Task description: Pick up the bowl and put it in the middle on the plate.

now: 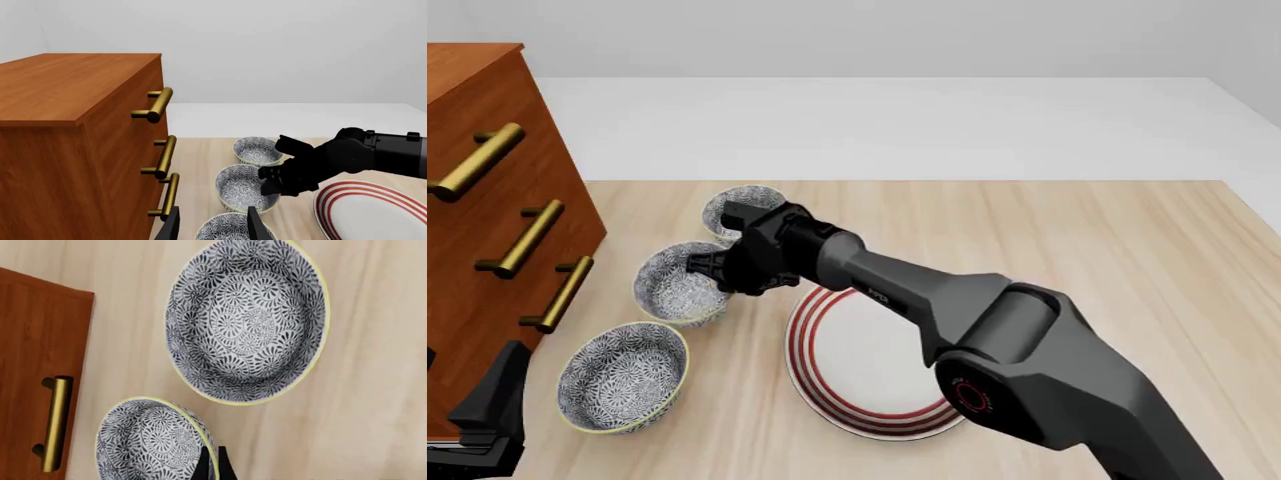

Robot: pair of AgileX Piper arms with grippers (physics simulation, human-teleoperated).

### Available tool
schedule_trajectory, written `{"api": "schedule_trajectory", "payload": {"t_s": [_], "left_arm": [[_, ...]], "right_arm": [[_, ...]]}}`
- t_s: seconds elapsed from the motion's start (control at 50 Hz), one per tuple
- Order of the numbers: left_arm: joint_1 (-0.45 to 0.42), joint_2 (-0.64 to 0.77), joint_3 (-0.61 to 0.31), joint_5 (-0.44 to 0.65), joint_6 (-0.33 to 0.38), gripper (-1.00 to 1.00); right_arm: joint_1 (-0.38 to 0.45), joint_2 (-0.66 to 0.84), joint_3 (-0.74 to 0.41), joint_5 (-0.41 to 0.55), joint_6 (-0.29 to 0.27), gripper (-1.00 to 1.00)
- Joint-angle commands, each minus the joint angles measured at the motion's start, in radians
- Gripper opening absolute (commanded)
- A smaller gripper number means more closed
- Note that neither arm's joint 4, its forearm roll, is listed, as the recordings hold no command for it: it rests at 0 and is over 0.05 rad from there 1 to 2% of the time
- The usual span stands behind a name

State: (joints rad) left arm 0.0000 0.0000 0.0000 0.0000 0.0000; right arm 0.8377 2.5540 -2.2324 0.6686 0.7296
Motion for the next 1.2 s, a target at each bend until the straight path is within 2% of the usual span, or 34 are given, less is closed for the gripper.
{"api": "schedule_trajectory", "payload": {"t_s": [0.02, 0.16, 0.24, 0.34, 0.5, 0.52, 0.58, 0.6, 0.7, 0.74, 0.76, 0.98, 1.2], "left_arm": [[0.000, 0.000, 0.000, 0.000, 0.000, 1.00], [0.000, 0.000, 0.000, 0.000, 0.000, 1.00], [0.000, 0.000, 0.000, 0.000, 0.000, 1.00], [0.000, 0.000, 0.000, 0.000, 0.000, 1.00], [0.000, 0.000, 0.000, 0.000, 0.000, 1.00], [0.000, 0.000, 0.000, 0.000, 0.000, 1.00], [0.000, 0.000, 0.000, 0.000, 0.000, 1.00], [0.000, 0.000, 0.000, 0.000, 0.000, 1.00], [0.000, 0.000, 0.000, 0.000, 0.000, 1.00], [0.000, 0.000, 0.000, 0.000, 0.000, 1.00], [0.000, 0.000, 0.000, 0.000, 0.000, 1.00], [0.000, 0.000, 0.000, 0.000, 0.000, 1.00], [0.000, 0.000, 0.000, 0.000, 0.000, 1.00]], "right_arm": [[-0.006, -0.025, 0.015, -0.006, -0.008, -1.00], [-0.018, -0.094, 0.087, -0.032, -0.015, -1.00], [-0.038, -0.139, 0.138, -0.054, -0.037, -1.00], [-0.048, -0.178, 0.205, -0.084, -0.034, -1.00], [-0.055, -0.288, 0.338, -0.137, -0.044, -1.00], [-0.045, -0.305, 0.362, -0.145, -0.030, -1.00], [-0.034, -0.360, 0.415, -0.164, -0.031, -1.00], [-0.039, -0.388, 0.432, -0.170, -0.052, -1.00], [-0.037, -0.479, 0.529, -0.193, -0.053, -1.00], [-0.049, -0.530, 0.571, -0.200, -0.089, -1.00], [-0.047, -0.548, 0.594, -0.205, -0.081, -1.00], [-0.140, -0.823, 0.845, -0.233, -0.197, -1.00], [-0.246, -0.952, 1.031, -0.270, -0.245, -1.00]]}}
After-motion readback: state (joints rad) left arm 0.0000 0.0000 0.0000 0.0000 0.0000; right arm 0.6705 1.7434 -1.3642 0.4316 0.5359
